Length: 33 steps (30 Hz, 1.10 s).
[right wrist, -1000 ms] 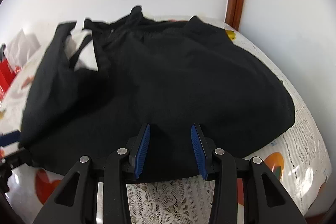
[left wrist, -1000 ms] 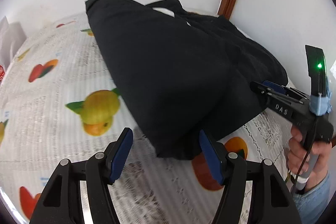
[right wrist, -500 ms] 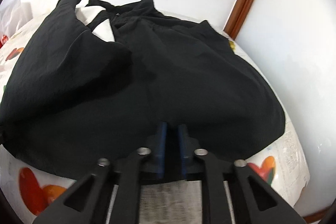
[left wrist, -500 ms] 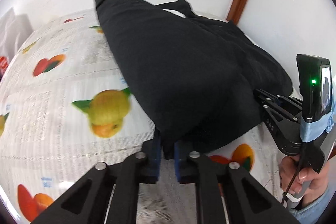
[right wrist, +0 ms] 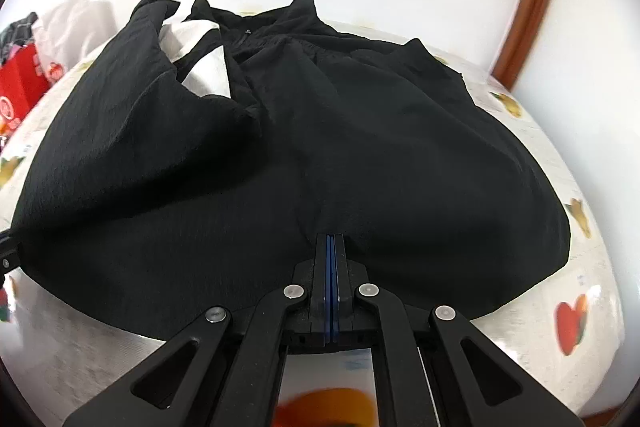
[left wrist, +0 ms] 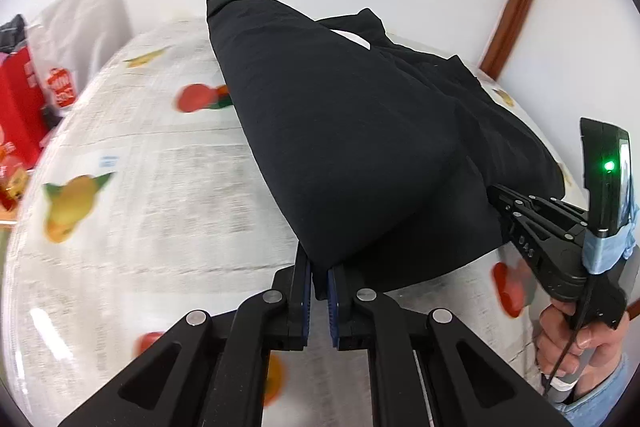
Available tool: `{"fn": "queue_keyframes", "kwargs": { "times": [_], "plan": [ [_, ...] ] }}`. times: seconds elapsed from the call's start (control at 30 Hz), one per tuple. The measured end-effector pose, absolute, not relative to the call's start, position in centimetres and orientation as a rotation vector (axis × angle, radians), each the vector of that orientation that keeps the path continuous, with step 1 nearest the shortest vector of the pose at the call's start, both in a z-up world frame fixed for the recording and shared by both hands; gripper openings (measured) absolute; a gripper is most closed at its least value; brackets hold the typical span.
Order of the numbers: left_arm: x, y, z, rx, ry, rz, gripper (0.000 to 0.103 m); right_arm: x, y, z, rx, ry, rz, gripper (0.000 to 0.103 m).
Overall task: Fold large clothes
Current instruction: 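Press the folded black bundle flat with the left tool while the right tool holds its edge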
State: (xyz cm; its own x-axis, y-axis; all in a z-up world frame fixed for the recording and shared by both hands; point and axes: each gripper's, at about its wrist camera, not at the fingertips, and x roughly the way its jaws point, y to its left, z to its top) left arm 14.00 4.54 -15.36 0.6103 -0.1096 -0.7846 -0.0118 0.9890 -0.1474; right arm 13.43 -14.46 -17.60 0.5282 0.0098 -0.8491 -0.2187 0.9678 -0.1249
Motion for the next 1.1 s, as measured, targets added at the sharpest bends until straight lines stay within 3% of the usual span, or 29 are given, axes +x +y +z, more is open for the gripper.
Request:
{"fn": "queue_keyframes", "kwargs": {
  "times": [0.13, 0.2, 0.27, 0.33, 0.37, 0.43, 0.47, 0.77, 0.83, 0.93, 1.1],
  "plan": [
    [12.9, 6.7, -15.6, -0.157, 0.927, -0.034, 0.009, 13.1, -13.5, -17.1, -0.17, 1.027, 0.237, 0.004],
    [12.8, 7.1, -15.7, -0.165, 0.935, -0.037, 0.012, 13.3, -14.2, -16.5, -0.097, 1.044, 0.293, 0.01],
    [12.6, 7.3, -15.7, -0.172, 0.938, -0.052, 0.012, 13.7, -14.8, -15.5, -0.033, 1.041, 0.334, 0.03],
    [12.4, 7.4, -15.7, -0.188, 0.941, -0.074, 0.02, 14.0, -15.0, -14.3, -0.002, 1.01, 0.38, 0.043],
    [12.5, 7.5, -15.7, -0.194, 0.941, -0.091, 0.025, 14.2, -15.0, -13.6, 0.003, 0.989, 0.405, 0.044],
    [12.7, 7.1, -15.6, -0.206, 0.929, -0.12, 0.052, 14.8, -14.2, -12.4, 0.004, 0.961, 0.456, 0.046],
    [13.2, 6.6, -15.7, -0.208, 0.925, -0.128, 0.055, 14.9, -13.8, -11.9, 0.003, 0.948, 0.482, 0.047],
    [15.1, 4.9, -16.4, -0.191, 0.934, -0.147, 0.065, 18.9, -7.7, -13.4, -0.022, 0.97, 0.679, 0.047],
    [15.1, 4.6, -16.5, -0.172, 0.926, -0.141, 0.066, 19.6, -6.8, -14.6, -0.042, 1.005, 0.686, 0.043],
    [15.0, 4.0, -16.7, -0.126, 0.909, -0.119, 0.066, 19.1, -5.6, -15.8, -0.132, 1.008, 0.672, 0.004],
    [15.3, 3.6, -16.7, -0.096, 0.917, -0.095, 0.068, 17.3, -9.6, -12.4, -0.018, 0.84, 0.658, 0.002]
  ]
}}
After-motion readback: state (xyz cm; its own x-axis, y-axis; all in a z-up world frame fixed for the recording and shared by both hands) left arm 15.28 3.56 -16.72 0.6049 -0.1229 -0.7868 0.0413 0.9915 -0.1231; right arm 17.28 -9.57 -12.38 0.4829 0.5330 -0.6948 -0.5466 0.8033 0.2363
